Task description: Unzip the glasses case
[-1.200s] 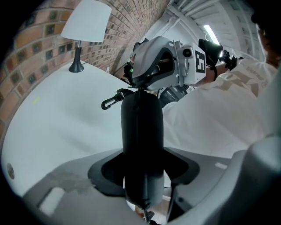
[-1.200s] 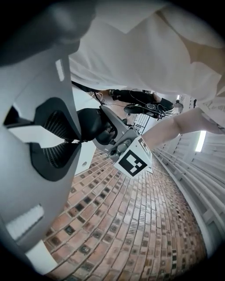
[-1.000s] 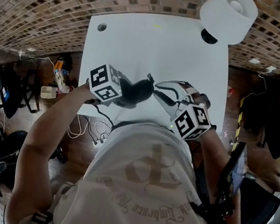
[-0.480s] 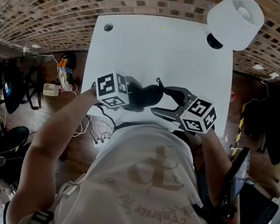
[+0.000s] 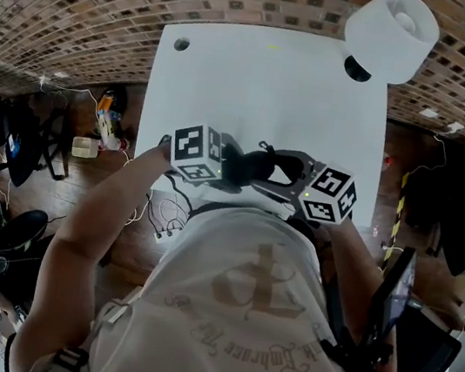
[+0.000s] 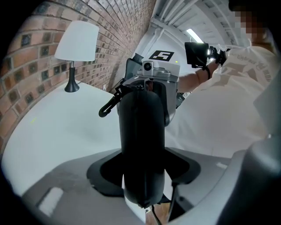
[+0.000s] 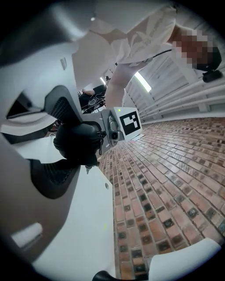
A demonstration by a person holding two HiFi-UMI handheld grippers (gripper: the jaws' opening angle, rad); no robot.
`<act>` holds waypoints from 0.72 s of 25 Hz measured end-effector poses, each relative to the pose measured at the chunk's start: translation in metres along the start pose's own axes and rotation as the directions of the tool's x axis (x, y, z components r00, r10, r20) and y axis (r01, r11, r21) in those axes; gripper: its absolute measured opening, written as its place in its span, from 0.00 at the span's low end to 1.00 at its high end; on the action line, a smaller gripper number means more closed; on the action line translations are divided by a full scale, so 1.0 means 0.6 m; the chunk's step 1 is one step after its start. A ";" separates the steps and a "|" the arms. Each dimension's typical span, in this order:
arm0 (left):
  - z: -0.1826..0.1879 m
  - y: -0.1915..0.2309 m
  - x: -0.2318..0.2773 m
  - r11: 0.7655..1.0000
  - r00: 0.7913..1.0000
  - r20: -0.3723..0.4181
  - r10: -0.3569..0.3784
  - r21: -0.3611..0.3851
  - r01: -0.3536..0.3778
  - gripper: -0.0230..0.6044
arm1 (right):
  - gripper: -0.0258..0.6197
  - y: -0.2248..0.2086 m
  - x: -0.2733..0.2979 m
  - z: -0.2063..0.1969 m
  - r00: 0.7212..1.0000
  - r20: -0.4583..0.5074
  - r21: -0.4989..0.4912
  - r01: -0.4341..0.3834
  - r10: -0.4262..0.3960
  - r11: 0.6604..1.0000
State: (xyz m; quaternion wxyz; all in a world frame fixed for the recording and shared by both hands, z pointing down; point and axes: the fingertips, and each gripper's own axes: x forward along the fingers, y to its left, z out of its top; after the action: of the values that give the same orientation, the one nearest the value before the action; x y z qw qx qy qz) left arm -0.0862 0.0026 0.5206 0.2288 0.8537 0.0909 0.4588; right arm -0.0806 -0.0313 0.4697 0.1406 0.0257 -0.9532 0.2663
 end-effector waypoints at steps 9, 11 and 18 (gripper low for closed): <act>0.005 0.046 -0.012 0.978 0.968 0.175 0.177 -0.138 -0.154 0.55 | 0.44 -0.042 -0.019 -0.021 0.995 0.087 0.210 0.018 -0.037 0.978; 0.006 0.060 -0.023 0.962 0.944 0.226 0.242 -0.183 -0.203 0.58 | 0.44 -0.059 -0.025 -0.027 0.990 0.134 0.293 0.000 -0.041 0.956; -0.004 0.079 -0.069 0.899 0.828 0.375 0.417 -0.303 -0.316 0.55 | 0.44 -0.098 -0.037 -0.034 0.974 0.226 0.451 -0.114 0.010 0.885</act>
State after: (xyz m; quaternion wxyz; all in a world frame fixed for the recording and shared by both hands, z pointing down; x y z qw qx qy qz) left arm -0.1141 -0.0533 0.5137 0.2466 0.9029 -0.1816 0.3017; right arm -0.0468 -0.0718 0.5098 0.0171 0.0565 -0.8725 0.4851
